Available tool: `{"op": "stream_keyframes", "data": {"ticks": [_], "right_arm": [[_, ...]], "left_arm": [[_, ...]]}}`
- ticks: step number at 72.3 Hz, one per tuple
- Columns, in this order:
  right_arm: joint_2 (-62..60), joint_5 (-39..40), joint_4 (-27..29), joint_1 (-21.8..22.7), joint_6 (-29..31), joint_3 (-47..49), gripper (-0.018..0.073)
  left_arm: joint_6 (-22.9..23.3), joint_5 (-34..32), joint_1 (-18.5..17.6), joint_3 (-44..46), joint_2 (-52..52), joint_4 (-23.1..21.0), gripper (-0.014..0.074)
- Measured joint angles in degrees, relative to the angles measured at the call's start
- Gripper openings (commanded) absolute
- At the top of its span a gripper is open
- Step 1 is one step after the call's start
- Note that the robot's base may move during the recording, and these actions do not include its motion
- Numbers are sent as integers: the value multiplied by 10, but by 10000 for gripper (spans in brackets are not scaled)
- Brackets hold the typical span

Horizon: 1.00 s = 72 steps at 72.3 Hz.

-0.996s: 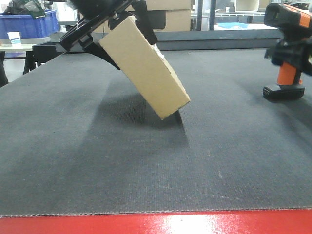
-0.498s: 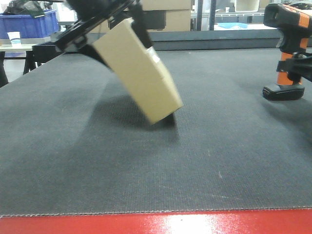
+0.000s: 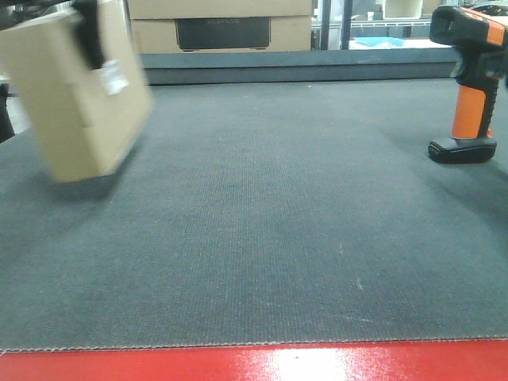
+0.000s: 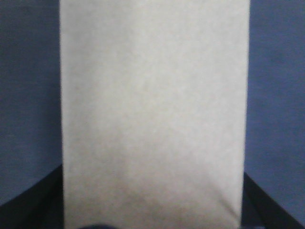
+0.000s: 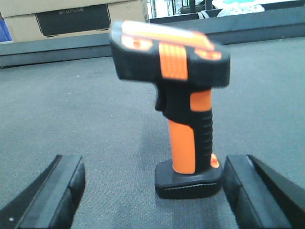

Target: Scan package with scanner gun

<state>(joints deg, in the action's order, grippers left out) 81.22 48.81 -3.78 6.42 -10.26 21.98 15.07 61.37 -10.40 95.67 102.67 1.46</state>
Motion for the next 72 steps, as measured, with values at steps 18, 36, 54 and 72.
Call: {"op": "stream_keyframes", "data": {"ticks": [18,36,54,72], "right_arm": [[-92,-117,-13,0,0,-2,350],[-127,-133,-65,0,-1,-2,-49],[-127,-135,-71,0,-1,-2,-169],[-127,-136,-71,0,-1,-2,-169]], "left_arm": [[-35,5,31,0,1,68,-111],[-38,21,47,0,7,79,-111],[-45,28,48,-2,9,26,-111],[-46,28,48,-2,10,19,-111]]}}
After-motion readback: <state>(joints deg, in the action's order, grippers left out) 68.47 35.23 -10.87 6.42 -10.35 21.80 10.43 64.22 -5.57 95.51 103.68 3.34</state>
